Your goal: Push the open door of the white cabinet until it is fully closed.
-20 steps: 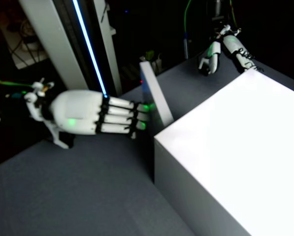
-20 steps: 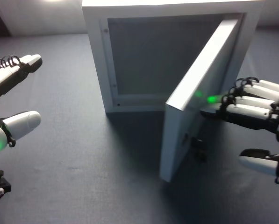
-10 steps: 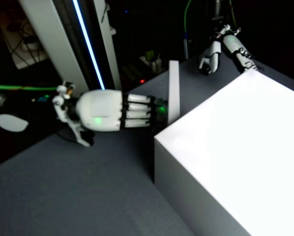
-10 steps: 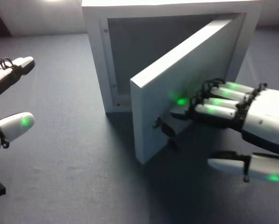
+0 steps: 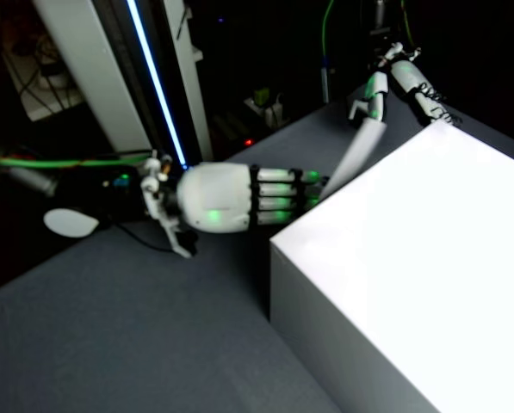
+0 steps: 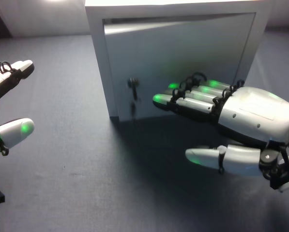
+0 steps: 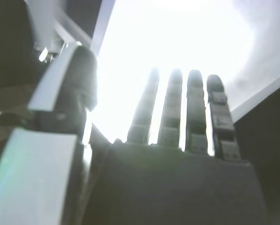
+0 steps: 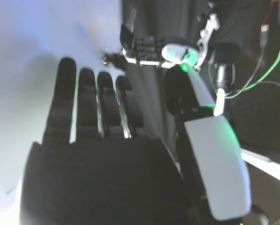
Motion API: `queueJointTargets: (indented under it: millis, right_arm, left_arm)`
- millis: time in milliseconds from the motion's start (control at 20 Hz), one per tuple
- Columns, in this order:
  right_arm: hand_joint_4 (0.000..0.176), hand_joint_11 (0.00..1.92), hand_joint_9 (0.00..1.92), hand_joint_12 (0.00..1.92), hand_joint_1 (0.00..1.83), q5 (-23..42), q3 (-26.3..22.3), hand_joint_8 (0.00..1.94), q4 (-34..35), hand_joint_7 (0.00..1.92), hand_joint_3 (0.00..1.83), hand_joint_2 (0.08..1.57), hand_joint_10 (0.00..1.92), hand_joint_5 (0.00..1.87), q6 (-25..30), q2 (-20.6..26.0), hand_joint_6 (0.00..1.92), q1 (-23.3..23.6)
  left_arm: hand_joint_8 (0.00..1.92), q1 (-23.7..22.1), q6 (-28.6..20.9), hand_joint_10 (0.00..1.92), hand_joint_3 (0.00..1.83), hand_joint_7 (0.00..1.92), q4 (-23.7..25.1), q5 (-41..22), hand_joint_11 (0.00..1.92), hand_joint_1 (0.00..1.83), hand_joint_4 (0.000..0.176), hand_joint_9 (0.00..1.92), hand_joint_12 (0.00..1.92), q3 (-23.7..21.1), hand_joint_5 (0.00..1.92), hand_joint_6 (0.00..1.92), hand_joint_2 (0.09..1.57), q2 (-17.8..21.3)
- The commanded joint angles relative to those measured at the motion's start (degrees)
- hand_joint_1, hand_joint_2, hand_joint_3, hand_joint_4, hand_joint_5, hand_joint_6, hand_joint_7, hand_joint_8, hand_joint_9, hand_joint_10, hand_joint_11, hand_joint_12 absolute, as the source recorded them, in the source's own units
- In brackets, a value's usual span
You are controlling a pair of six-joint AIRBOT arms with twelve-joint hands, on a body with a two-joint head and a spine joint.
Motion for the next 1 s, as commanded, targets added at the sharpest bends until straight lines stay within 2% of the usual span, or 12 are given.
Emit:
queueJointTargets:
  millis: [0,50,100,200,450,700,750,800,850,900,950]
  right_arm:
    - [0.0,0.0,0.04,0.19,0.44,6.2,0.4,0.0,0.7,0.04,0.0,1.41,0.01,0.06,0.3,-0.3,0.0,1.2]
    - [0.0,0.0,0.04,0.17,0.31,5.9,0.8,0.0,1.1,0.04,0.0,1.41,0.01,0.04,0.1,-0.8,0.01,1.6]
    - [0.0,0.0,0.04,0.03,0.52,5.8,0.9,0.0,1.3,0.05,0.0,1.35,0.01,0.03,-0.1,-0.9,0.0,1.8]
    - [0.0,0.0,0.0,0.0,0.47,5.3,1.1,0.0,2.0,0.0,0.0,1.37,0.0,0.0,-1.0,-1.0,0.0,2.0]
    - [0.0,0.0,0.0,0.0,0.53,5.1,1.1,0.0,2.1,0.0,0.0,1.33,0.0,0.0,-1.0,-1.0,0.0,2.0]
    - [0.0,0.0,0.0,0.0,0.41,5.9,-0.8,0.0,0.9,0.0,0.0,1.34,0.0,0.0,-0.7,0.2,0.0,2.0]
    - [0.0,0.0,0.07,0.2,0.38,6.7,-1.8,0.0,0.0,0.05,0.0,1.36,0.0,0.0,-0.1,1.2,0.0,2.0]
    - [0.0,0.0,0.07,0.2,0.38,6.9,-2.4,0.0,-0.5,0.05,0.0,1.36,0.0,0.0,0.2,1.8,0.0,1.8]
    - [0.0,0.0,0.14,0.66,0.41,7.3,-3.3,0.01,-1.3,0.11,0.0,1.35,0.01,0.01,0.4,2.9,0.0,1.5]
    - [0.0,0.0,0.13,0.81,0.39,8.1,-4.3,0.0,-1.9,0.1,0.0,1.37,0.0,0.0,0.6,4.2,0.0,0.9]
    - [0.0,0.0,0.17,0.88,0.44,9.0,-5.3,0.02,-2.1,0.17,0.0,1.38,0.02,0.08,0.7,5.6,0.02,0.1]
  left_arm:
    - [0.0,-0.1,-0.4,0.0,0.0,0.0,-1.0,-7.1,0.0,0.29,0.021,0.0,0.0,-0.1,0.0,0.0,1.39,0.0]
    - [0.0,0.0,-0.4,0.0,0.0,0.0,-1.0,-7.1,0.0,0.3,0.015,0.0,0.0,-0.1,0.0,0.0,1.39,0.0]
    - [0.0,0.0,-0.4,0.0,0.0,0.0,-1.0,-7.1,0.0,0.3,0.013,0.0,0.0,-0.1,0.0,0.0,1.39,-0.1]
    - [0.0,0.0,-0.4,0.0,0.0,0.0,-1.0,-7.1,0.0,0.28,0.016,0.0,0.0,-0.1,0.0,0.0,1.39,-0.1]
    - [0.0,0.0,-0.4,0.0,0.0,0.0,-1.0,-7.2,0.0,0.27,0.017,0.0,0.0,-0.1,0.0,0.0,1.39,-0.1]
    - [0.0,0.2,-0.4,0.0,0.0,0.0,-1.2,-7.9,0.0,0.27,0.017,0.0,0.0,-0.3,0.0,0.0,1.39,-0.1]
    - [0.0,0.4,-0.4,0.0,0.0,0.0,-1.3,-8.2,0.0,0.27,0.023,0.0,0.0,-0.4,0.0,0.0,1.4,-0.1]
    - [0.0,0.5,-0.4,0.0,0.0,0.0,-1.5,-8.4,0.0,0.27,0.023,0.0,0.0,-0.5,0.0,0.0,1.4,0.0]
    - [0.0,0.8,-0.4,0.0,0.0,0.0,-1.7,-8.7,0.0,0.27,0.023,0.0,0.0,-0.5,0.0,0.0,1.4,0.0]
    - [0.0,0.9,-0.4,0.0,0.0,0.0,-1.9,-8.9,0.0,0.28,0.025,0.0,0.0,-0.6,0.0,0.0,1.39,0.1]
    - [0.0,1.1,-0.4,0.0,0.0,0.0,-2.0,-9.1,0.0,0.27,0.028,0.0,0.0,-0.7,0.0,0.0,1.39,0.2]
